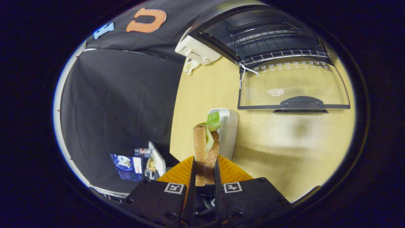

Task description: Open the toaster oven, put the food inside, and close the toaster oven door.

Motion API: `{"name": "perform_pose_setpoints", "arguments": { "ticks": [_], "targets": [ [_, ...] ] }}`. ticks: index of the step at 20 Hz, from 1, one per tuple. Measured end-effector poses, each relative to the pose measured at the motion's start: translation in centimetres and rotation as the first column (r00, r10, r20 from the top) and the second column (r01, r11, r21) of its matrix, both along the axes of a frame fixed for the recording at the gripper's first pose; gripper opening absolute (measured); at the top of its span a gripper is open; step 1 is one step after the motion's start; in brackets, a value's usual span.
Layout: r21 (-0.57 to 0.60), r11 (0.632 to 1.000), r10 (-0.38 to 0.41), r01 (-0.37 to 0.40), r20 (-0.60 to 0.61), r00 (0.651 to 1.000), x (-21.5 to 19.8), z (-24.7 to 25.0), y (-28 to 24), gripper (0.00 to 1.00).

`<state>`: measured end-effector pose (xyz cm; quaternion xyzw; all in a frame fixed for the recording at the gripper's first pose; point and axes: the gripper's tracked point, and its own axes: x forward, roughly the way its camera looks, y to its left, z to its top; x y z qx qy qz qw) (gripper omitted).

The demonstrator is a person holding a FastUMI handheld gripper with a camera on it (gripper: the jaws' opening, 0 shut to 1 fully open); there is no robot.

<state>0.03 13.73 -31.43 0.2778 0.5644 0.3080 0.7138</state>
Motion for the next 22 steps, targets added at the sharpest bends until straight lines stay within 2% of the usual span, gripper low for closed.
{"name": "perform_pose_setpoints", "arguments": {
  "ticks": [4,9,16,22],
  "targets": [
    [0.097,0.993,-0.071,0.067,0.043,0.997,0.5,5.2,-1.4,0.31],
    [0.14,0.964,-0.244,0.228,0.114,0.963,3.3,7.8,-5.9,0.31],
    [0.193,0.854,-0.502,0.483,0.062,0.862,8.7,5.3,-9.5,0.31],
    [0.238,0.753,-0.642,0.614,0.063,0.764,14.9,3.6,-12.0,0.31]
  ]
}}
